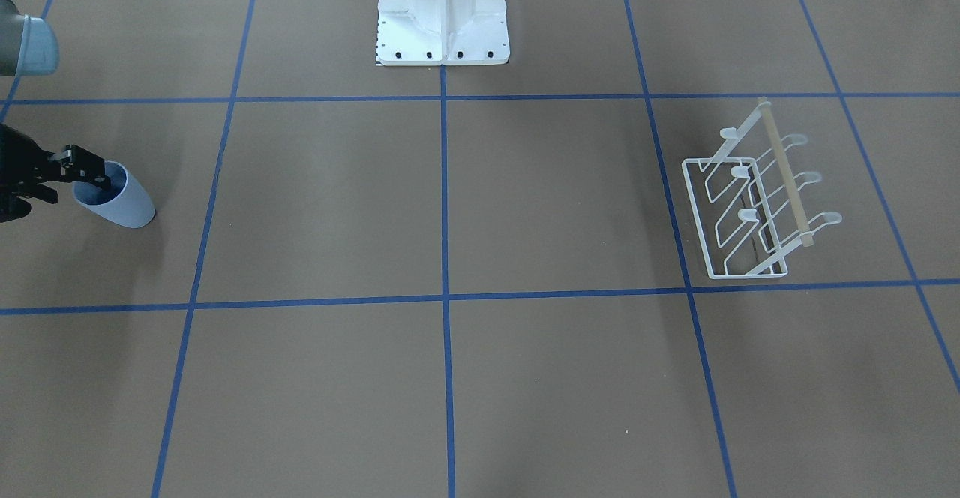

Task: Hang cup on cup holder
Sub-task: 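Close the right gripper on the cup's rim, then lift the cup sideways toward the center while the left gripper approaches, then close the left gripper around the cup's base beside the right gripper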

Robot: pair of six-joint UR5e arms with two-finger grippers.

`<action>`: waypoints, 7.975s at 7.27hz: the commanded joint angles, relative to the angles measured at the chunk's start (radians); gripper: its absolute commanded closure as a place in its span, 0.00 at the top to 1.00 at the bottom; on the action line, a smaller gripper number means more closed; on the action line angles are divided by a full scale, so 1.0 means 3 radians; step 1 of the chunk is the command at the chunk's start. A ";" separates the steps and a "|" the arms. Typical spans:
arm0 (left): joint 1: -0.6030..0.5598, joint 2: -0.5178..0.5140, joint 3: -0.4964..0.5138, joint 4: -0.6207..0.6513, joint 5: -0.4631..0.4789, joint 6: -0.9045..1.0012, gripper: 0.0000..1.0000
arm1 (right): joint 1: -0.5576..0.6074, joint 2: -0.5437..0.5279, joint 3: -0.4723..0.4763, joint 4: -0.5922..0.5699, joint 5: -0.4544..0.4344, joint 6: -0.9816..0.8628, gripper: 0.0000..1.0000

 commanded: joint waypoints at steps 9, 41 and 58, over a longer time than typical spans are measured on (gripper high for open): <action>0.0351 -0.0116 -0.0218 -0.0416 -0.0169 -0.0721 0.99 | -0.0046 0.0423 0.0277 0.1273 0.0118 0.1404 0.00; 0.3738 -0.1323 -0.1503 -0.3993 0.2055 -0.6765 0.98 | -0.1376 0.1202 0.0445 0.5247 -0.1069 0.5020 0.00; 0.3728 -0.1267 -0.1503 -0.4029 0.2009 -0.6714 0.00 | -0.1396 0.1085 0.0537 0.5252 -0.1053 0.5291 1.00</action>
